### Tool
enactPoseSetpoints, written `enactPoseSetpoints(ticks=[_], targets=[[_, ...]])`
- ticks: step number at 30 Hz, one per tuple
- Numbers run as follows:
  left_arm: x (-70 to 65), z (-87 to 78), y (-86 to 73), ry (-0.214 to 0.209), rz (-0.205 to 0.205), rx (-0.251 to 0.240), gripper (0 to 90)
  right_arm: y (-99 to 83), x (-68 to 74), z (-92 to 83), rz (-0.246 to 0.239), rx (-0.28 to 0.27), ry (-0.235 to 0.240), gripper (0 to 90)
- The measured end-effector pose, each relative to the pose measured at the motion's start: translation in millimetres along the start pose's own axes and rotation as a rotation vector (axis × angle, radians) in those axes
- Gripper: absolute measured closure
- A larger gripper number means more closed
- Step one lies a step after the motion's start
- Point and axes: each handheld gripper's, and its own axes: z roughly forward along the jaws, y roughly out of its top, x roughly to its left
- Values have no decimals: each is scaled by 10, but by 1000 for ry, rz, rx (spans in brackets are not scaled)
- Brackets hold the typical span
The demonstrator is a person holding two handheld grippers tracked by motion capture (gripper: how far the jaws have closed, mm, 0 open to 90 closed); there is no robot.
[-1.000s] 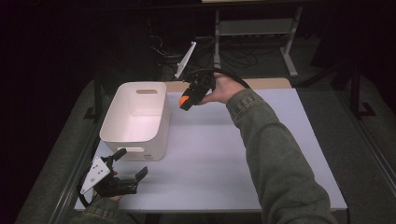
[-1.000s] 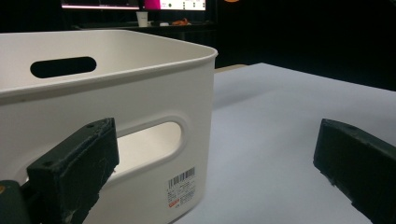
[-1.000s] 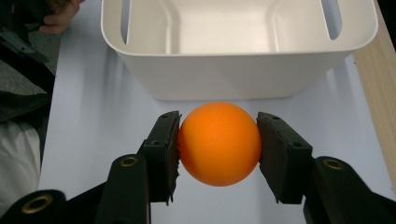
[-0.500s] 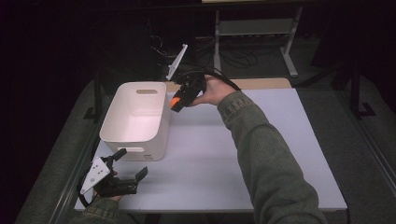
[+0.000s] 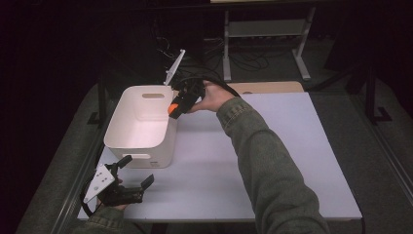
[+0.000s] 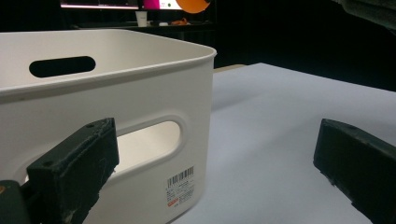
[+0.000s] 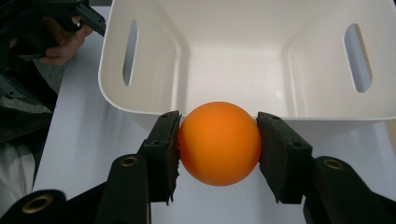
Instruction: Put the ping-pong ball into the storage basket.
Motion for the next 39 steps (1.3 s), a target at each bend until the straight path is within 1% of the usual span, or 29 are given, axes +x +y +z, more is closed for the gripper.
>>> enactPoseSetpoints(ticks=[1, 4, 5, 8, 14, 26, 28, 34, 39], targets=[[0, 0, 0, 0, 0, 0, 0, 8, -6, 20, -7, -2, 3, 502], [0, -2, 1, 0, 0, 0, 0, 38, -12, 65, 0, -7, 13, 502], [0, -2, 1, 0, 0, 0, 0, 50, -17, 81, -7, -10, 14, 502], [1, -3, 0, -1, 0, -1, 0, 89, -16, 121, -6, -11, 24, 502], [1, -4, 0, -2, 1, -2, 0, 145, -29, 188, -12, -20, 31, 502], [4, -2, -1, -3, 1, -2, 0, 191, -58, 301, -13, -30, 50, 502], [3, -1, -1, -3, 0, -3, 0, 194, -61, 334, -22, -30, 52, 502], [4, -2, 0, -3, 1, -3, 0, 216, -65, 411, -23, -43, 66, 502], [5, -3, 0, -4, 1, -3, 0, 240, -66, 460, -28, -41, 72, 502]])
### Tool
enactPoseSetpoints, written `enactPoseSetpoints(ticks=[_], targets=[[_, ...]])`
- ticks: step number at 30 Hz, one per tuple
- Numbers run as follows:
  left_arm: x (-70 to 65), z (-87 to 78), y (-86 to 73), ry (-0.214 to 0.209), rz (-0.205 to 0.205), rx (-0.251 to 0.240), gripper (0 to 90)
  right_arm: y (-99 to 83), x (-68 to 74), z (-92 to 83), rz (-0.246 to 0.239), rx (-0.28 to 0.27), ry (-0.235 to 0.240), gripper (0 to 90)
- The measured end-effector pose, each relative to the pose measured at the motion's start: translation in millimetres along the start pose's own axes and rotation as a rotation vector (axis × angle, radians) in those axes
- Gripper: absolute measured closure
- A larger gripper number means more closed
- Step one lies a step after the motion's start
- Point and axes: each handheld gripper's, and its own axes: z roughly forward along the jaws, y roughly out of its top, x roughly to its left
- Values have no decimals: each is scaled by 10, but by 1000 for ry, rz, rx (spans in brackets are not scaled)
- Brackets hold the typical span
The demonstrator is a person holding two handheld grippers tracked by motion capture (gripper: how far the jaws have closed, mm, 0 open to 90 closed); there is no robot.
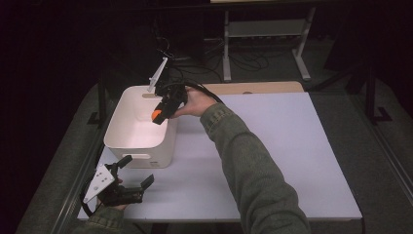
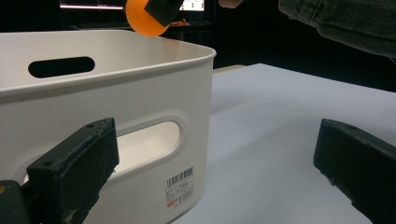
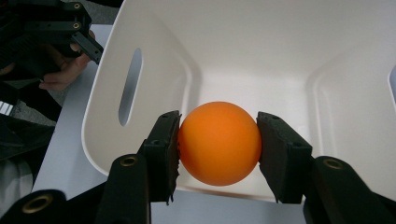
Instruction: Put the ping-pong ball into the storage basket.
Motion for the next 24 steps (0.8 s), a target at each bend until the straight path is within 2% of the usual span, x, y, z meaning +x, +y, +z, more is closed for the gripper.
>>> enactPoseSetpoints(ticks=[9, 13, 20, 24], targets=[[-3, 3, 0, -2, 0, 2, 0, -5, -42, 76, 6, -3, 8, 501], [-4, 4, 0, -2, 0, 3, 0, -3, -60, 101, 33, -4, 20, 494], [-3, 4, -1, -2, 1, 3, 0, -38, -71, -12, 66, -31, 3, 275], [-5, 2, 0, -4, 1, 3, 0, -92, -69, -112, 82, -50, -27, 176]])
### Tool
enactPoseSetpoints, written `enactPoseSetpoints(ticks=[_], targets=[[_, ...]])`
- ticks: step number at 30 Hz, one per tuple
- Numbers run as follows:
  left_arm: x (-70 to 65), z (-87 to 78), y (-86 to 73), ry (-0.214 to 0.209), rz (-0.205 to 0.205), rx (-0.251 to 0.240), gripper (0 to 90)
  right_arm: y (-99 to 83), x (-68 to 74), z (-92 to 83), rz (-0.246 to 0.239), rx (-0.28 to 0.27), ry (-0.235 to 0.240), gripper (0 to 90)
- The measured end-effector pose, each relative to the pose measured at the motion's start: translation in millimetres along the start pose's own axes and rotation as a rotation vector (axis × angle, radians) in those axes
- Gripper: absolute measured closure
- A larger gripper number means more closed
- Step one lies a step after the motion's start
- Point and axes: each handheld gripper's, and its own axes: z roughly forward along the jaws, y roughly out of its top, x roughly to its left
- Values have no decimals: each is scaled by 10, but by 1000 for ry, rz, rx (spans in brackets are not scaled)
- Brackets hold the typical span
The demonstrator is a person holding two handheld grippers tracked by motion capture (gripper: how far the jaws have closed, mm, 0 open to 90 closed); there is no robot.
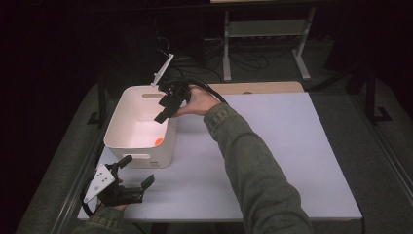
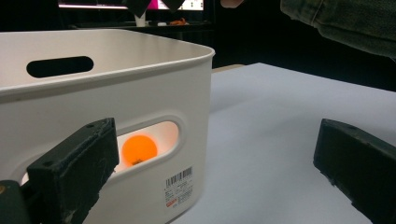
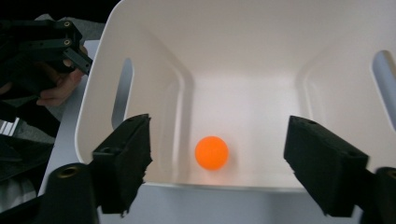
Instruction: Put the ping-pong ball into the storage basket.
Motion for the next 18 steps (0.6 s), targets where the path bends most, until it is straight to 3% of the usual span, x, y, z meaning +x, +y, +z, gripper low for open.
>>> enactPoseSetpoints(ticks=[13, 18], targets=[[-4, 18, -6, 2, 1, 11, 0, -207, 31, -254, 32, -21, -61, 86], [-2, 21, -10, 5, -1, 14, 0, -251, 54, -303, 40, -23, -85, 9]])
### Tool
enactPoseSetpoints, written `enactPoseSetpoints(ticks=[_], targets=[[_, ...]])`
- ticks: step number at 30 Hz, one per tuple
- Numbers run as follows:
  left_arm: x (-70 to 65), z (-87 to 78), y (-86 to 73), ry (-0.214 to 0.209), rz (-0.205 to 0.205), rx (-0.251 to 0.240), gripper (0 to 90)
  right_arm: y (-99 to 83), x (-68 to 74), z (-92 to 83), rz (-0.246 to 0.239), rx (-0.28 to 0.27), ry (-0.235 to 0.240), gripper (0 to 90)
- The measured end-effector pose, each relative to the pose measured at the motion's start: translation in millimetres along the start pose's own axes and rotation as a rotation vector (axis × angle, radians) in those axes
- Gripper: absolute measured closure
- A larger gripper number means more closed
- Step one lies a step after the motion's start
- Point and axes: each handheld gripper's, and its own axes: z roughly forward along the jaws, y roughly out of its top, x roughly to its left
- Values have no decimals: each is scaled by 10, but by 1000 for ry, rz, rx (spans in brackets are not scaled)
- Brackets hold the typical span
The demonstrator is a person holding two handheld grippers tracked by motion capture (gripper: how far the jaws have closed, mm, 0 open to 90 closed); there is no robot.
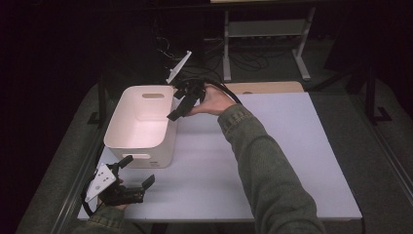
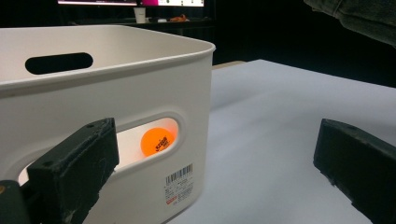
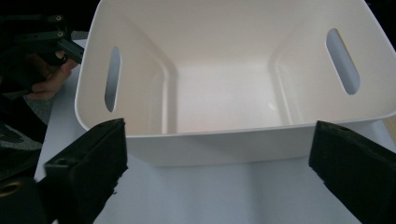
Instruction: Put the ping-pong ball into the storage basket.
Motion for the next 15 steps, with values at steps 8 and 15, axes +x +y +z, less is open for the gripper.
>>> enactPoseSetpoints(ticks=[8, 15], targets=[[4, 2, -3, 1, 3, 3, 0, -69, 23, -102, 12, -20, -21, 0], [5, 7, -2, 1, 5, 5, 0, -195, 16, -171, 28, -30, -33, 0]])
